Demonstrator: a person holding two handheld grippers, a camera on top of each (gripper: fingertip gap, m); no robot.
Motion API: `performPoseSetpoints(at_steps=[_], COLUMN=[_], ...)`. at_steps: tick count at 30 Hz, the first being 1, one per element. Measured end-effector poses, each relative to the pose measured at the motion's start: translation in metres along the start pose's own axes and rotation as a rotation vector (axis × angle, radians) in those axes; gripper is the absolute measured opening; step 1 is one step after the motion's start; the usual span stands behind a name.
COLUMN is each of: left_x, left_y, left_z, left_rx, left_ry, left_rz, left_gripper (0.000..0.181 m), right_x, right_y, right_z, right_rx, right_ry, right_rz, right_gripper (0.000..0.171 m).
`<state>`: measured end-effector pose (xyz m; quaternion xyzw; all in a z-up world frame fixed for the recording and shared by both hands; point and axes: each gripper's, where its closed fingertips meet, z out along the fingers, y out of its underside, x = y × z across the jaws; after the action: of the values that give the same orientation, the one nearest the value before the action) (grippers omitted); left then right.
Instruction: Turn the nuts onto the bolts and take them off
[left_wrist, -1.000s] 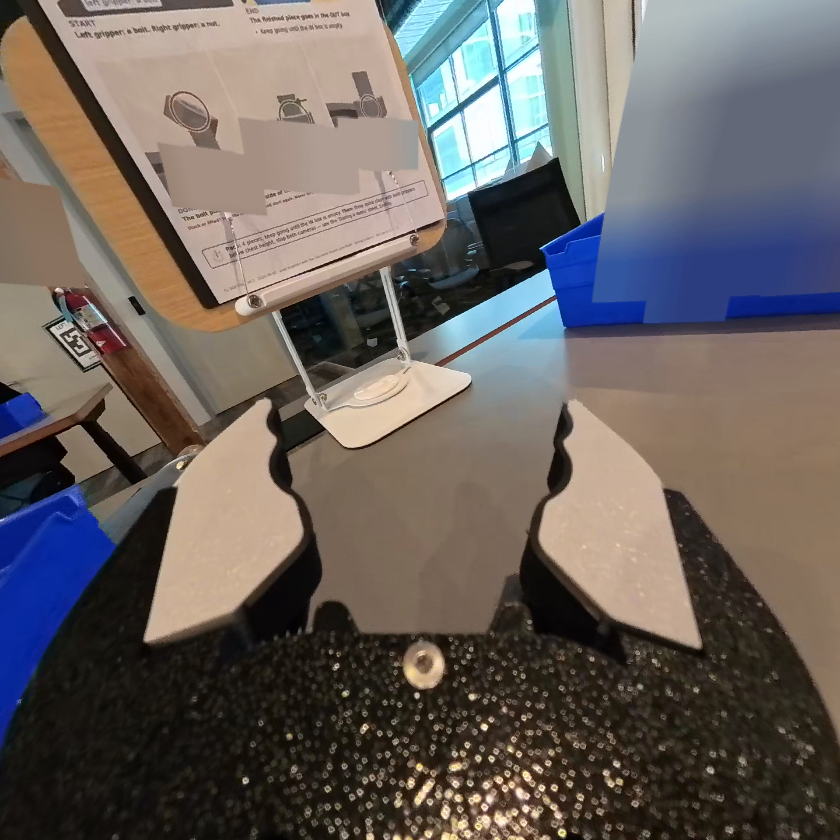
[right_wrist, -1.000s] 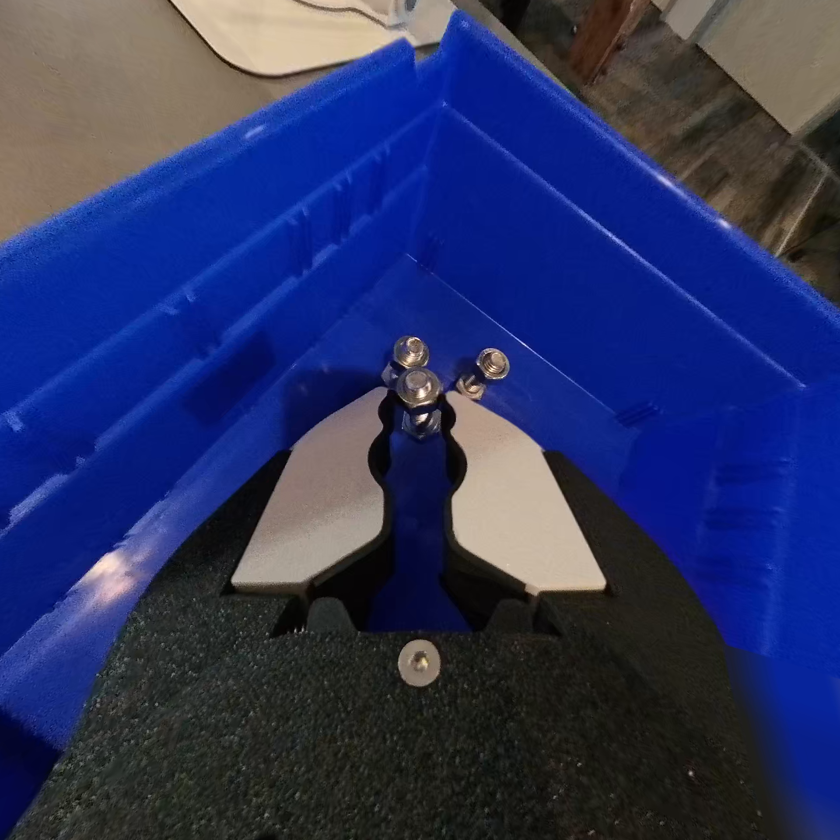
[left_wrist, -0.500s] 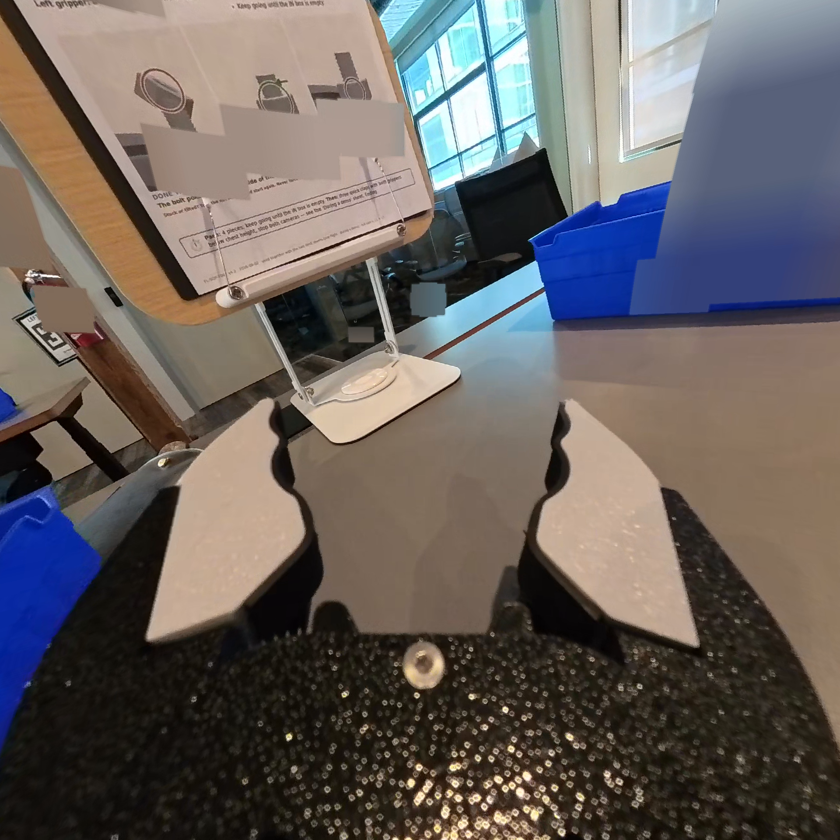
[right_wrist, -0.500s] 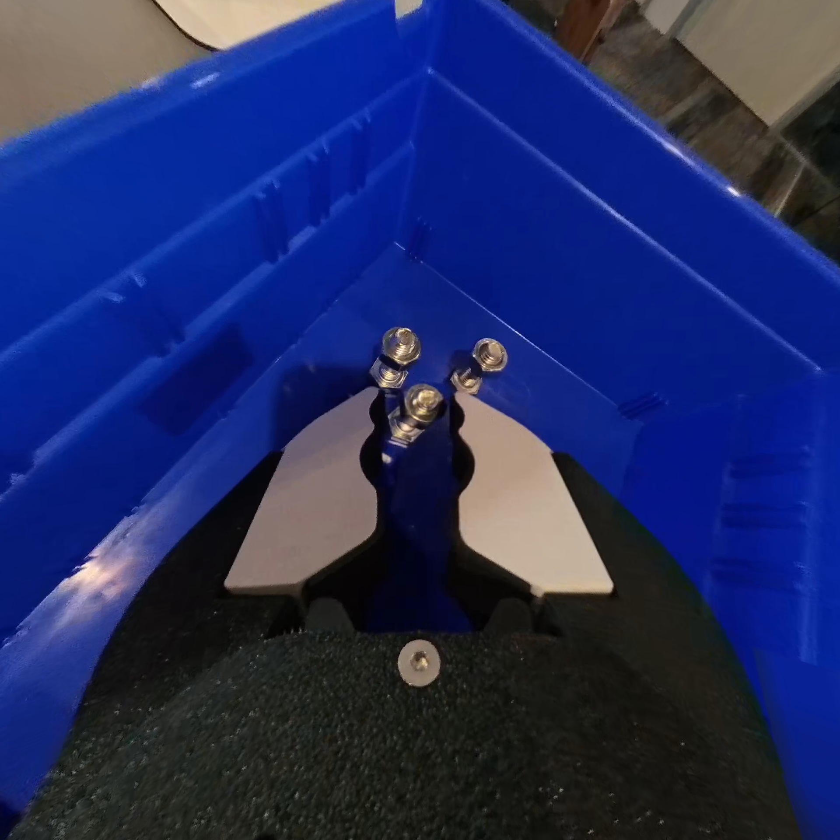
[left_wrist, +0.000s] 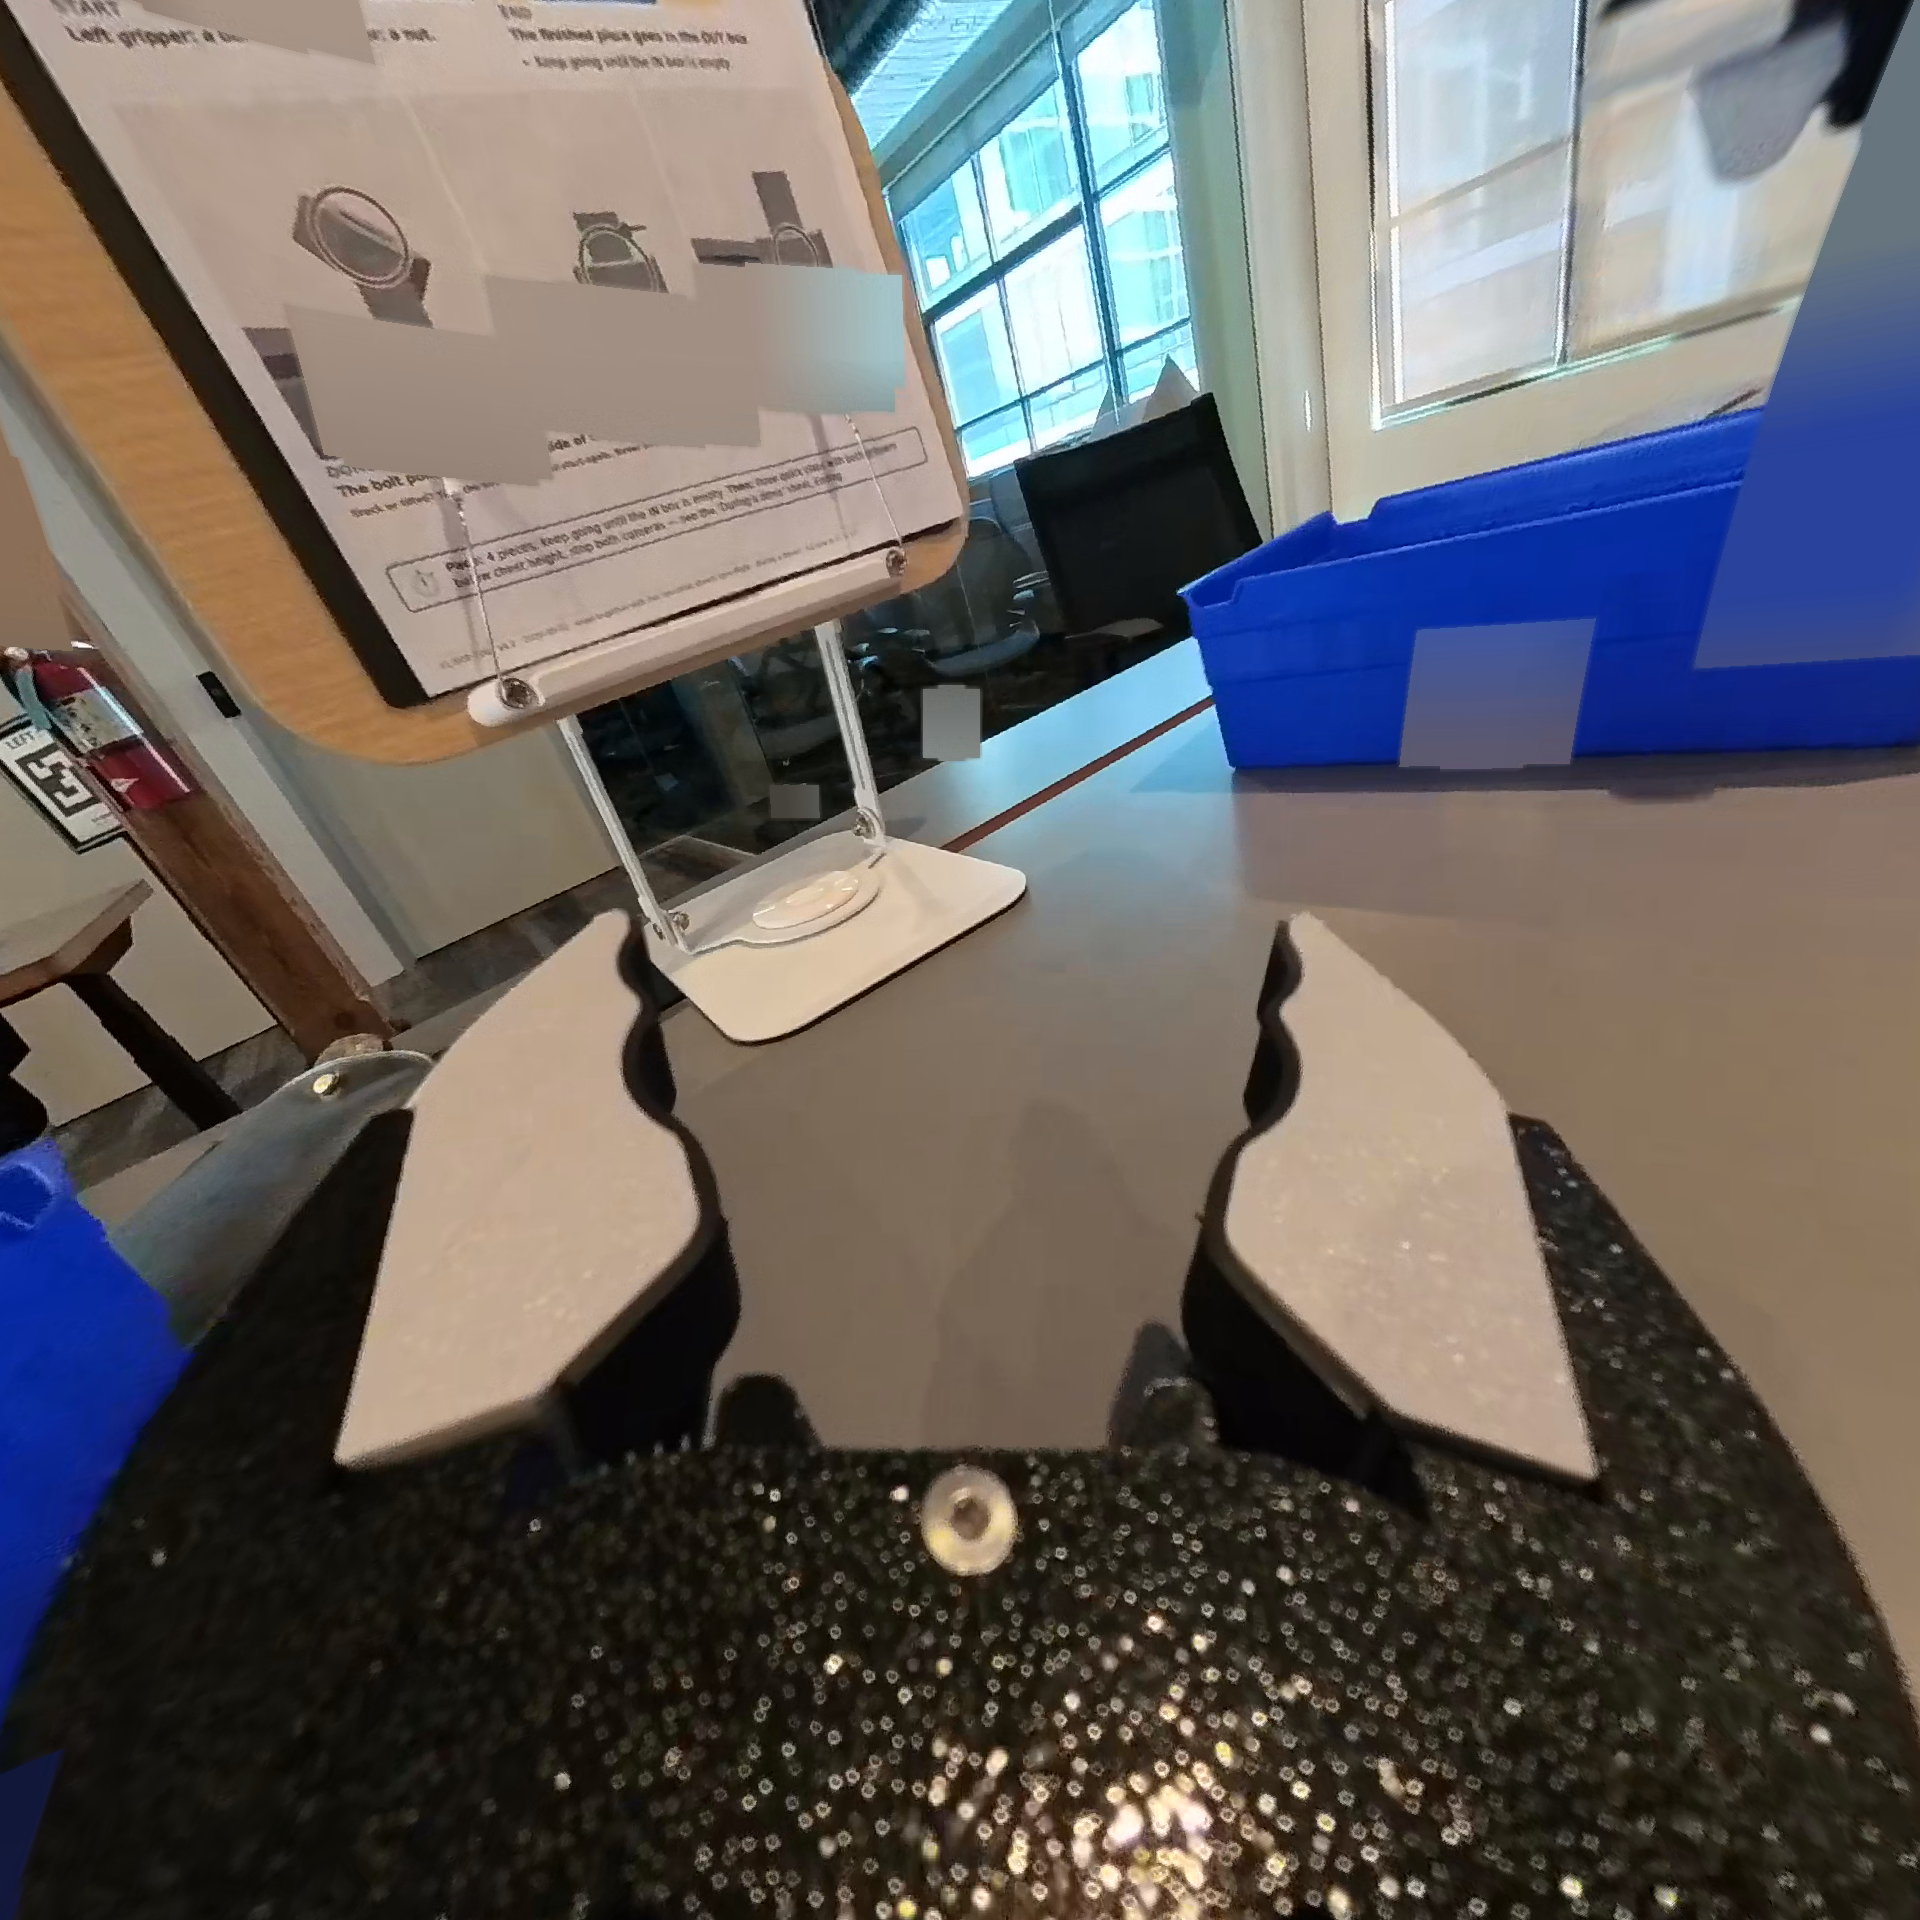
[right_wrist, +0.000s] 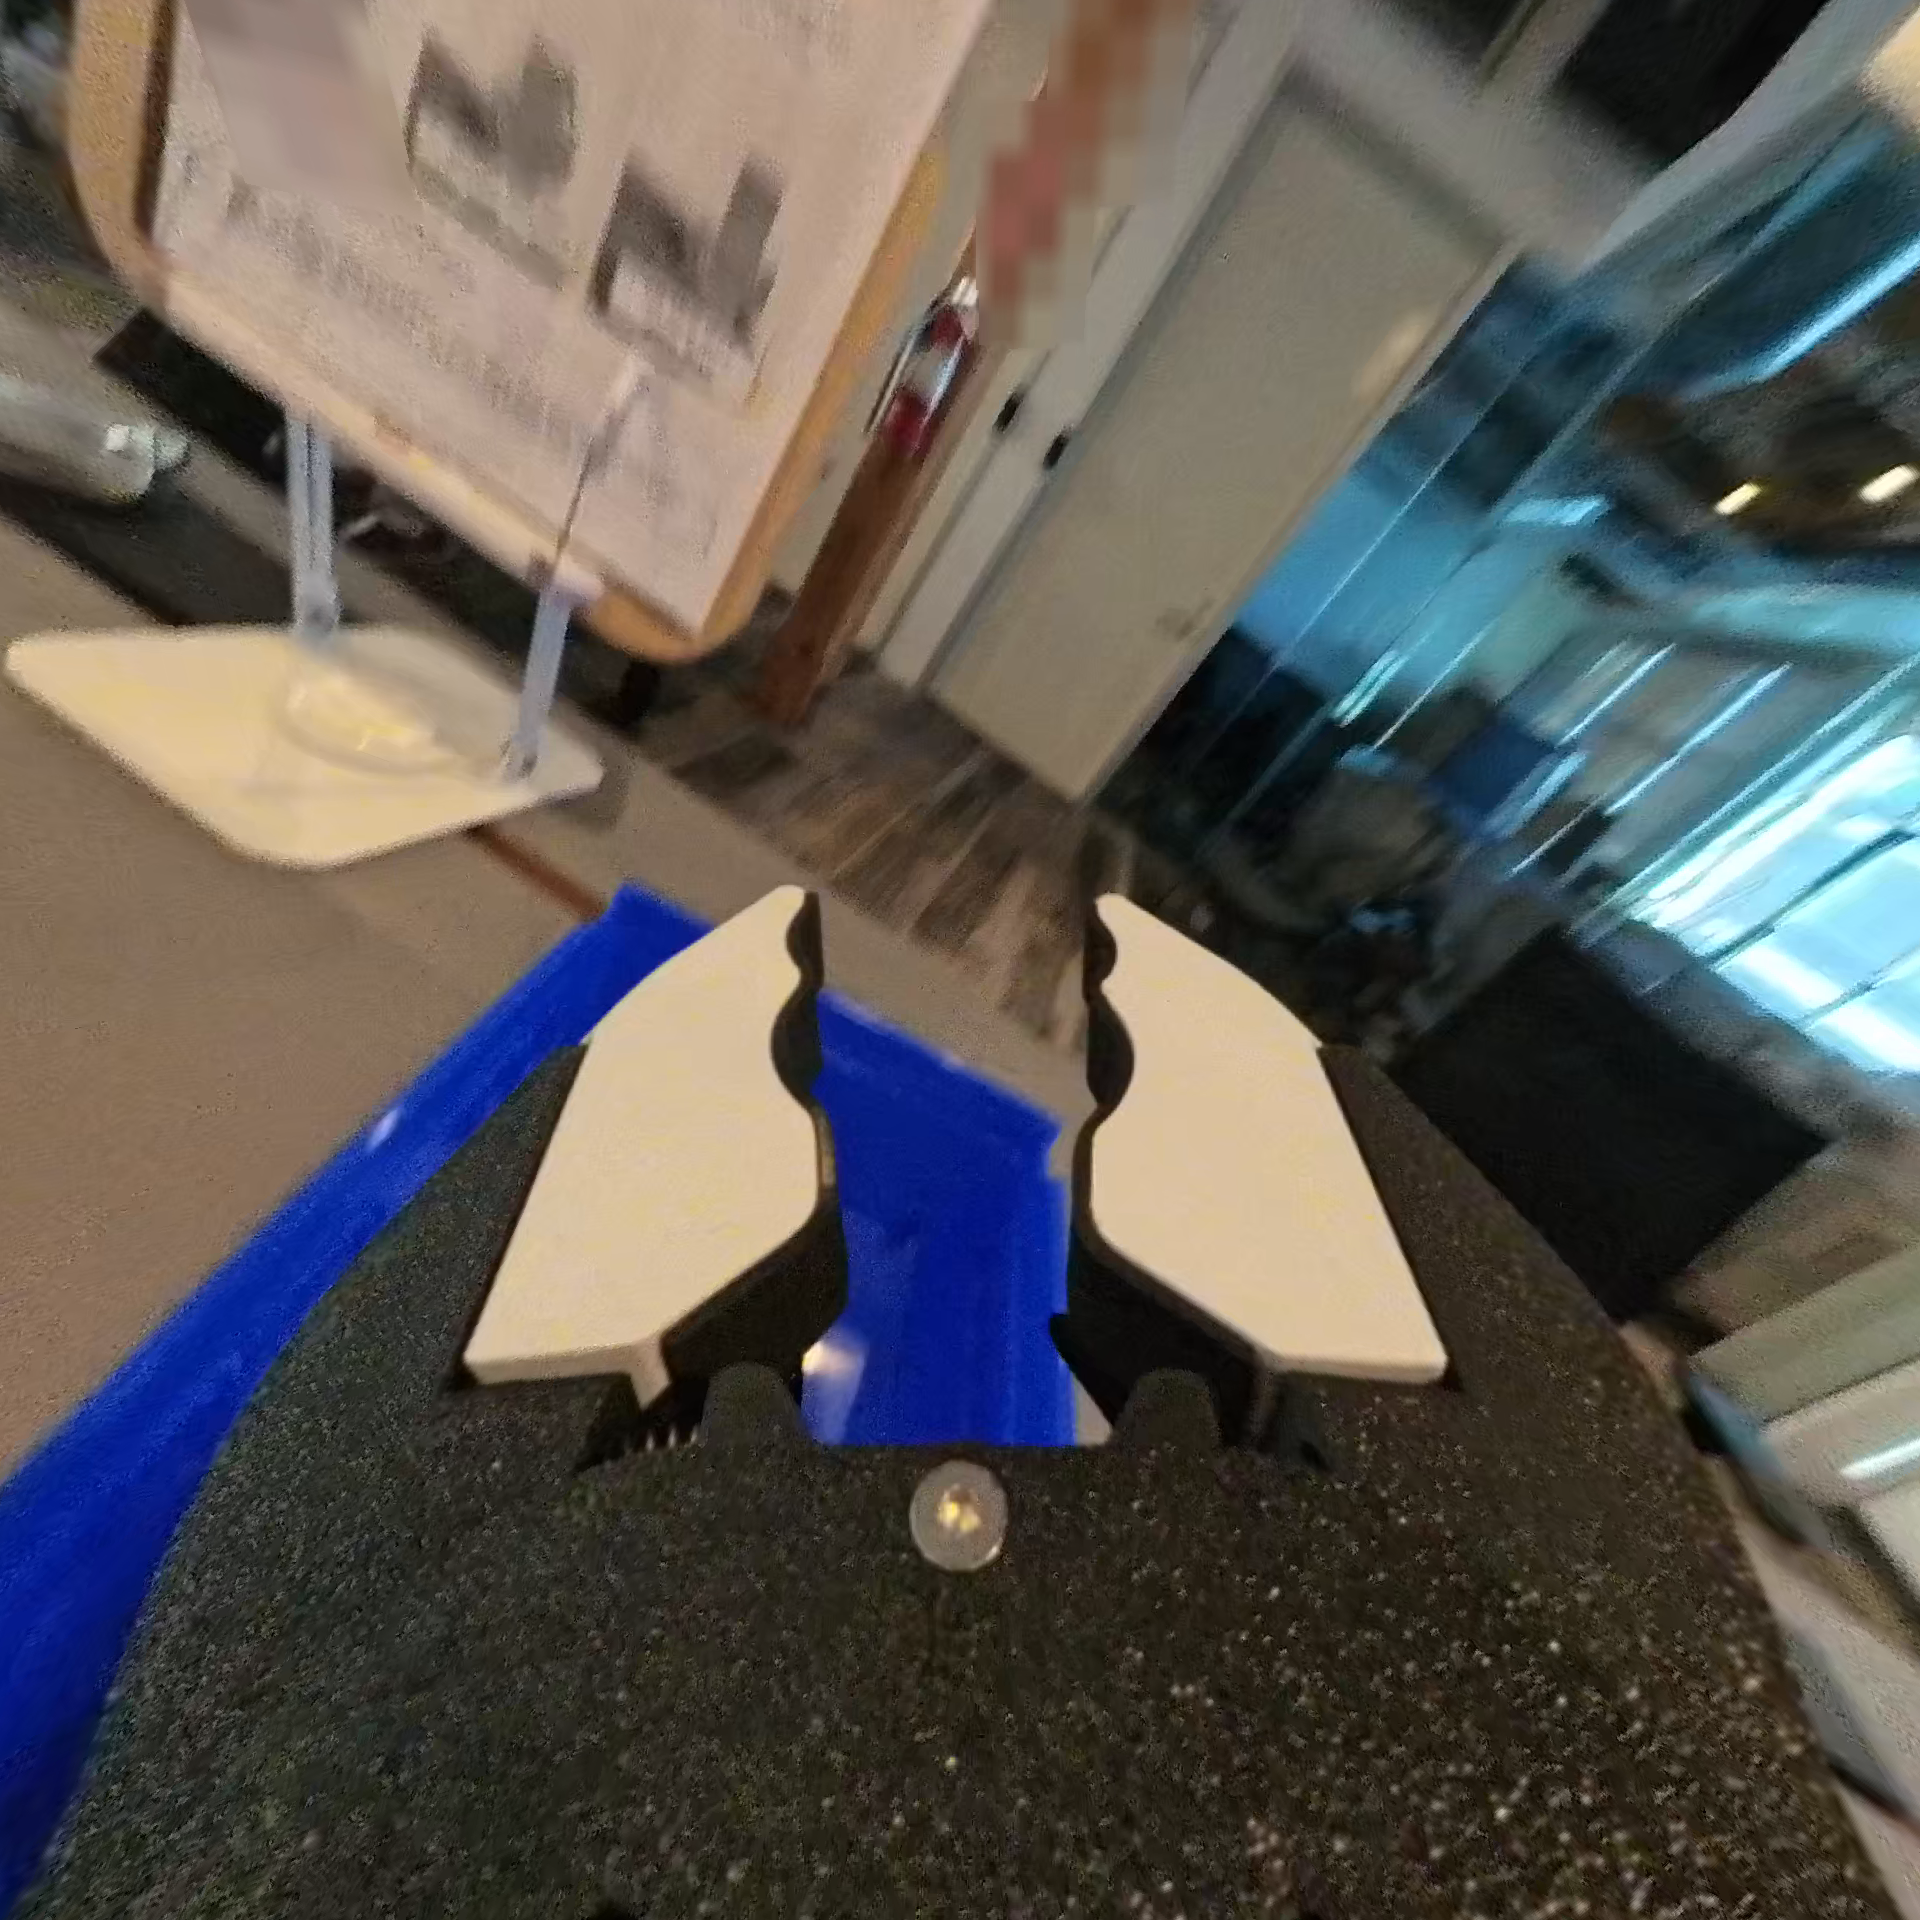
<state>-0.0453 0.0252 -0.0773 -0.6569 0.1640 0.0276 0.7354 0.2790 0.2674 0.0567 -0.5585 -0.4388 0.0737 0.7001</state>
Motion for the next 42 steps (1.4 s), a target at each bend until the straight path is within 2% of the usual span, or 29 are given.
performPoseSetpoints(at_steps=[3,5,10,13,15,18,25,30,33,36,38,42], left_x=[0.000,-0.001,-0.003,-0.004,-0.003,0.004,0.043,0.063,0.065,0.063,0.062,0.061], left_y=[-0.003,-0.004,-0.005,-0.004,-0.003,-0.008,-0.018,-0.023,-0.023,-0.023,-0.023,-0.020], left_z=[0.000,0.000,-0.001,-0.001,-0.002,-0.004,-0.009,-0.014,-0.015,-0.016,-0.015,-0.011], left_rx=[0.022,0.027,0.038,0.032,0.027,0.048,0.074,0.093,0.094,0.095,0.096,0.087], left_ry=[0.004,0.009,0.008,0.007,0.009,0.041,0.163,0.205,0.207,0.200,0.202,0.209], left_rz=[-0.033,-0.046,-0.068,-0.077,-0.079,-0.086,-0.004,0.089,0.126,0.130,0.119,0.094], left_gripper=[0.109,0.109,0.108,0.105,0.104,0.101,0.096,0.094,0.092,0.091,0.089,0.089], right_x=[0.000,-0.015,-0.079,-0.145,-0.195,-0.259,-0.400,-0.511,-0.553,-0.575,-0.585,-0.607], right_y=[-0.074,-0.112,-0.166,-0.189,-0.206,-0.232,-0.289,-0.278,-0.252,-0.230,-0.219,-0.205], right_z=[-0.032,-0.048,-0.054,-0.040,-0.026,-0.002,0.046,0.064,0.090,0.117,0.114,0.083], right_rx=[0.205,0.317,0.388,0.404,0.399,0.363,0.291,0.143,0.011,-0.134,-0.210,-0.239], right_ry=[0.113,0.140,0.102,-0.095,-0.271,-0.460,-0.909,-1.274,-1.352,-1.437,-1.584,-1.834], right_rz=[-0.048,-0.056,-0.084,-0.075,-0.115,-0.201,-0.466,-0.765,-0.989,-1.066,-1.070,-1.178], right_gripper=[0.052,0.051,0.048,0.044,0.047,0.047,0.031,0.029,0.029,0.029,0.028,0.018])
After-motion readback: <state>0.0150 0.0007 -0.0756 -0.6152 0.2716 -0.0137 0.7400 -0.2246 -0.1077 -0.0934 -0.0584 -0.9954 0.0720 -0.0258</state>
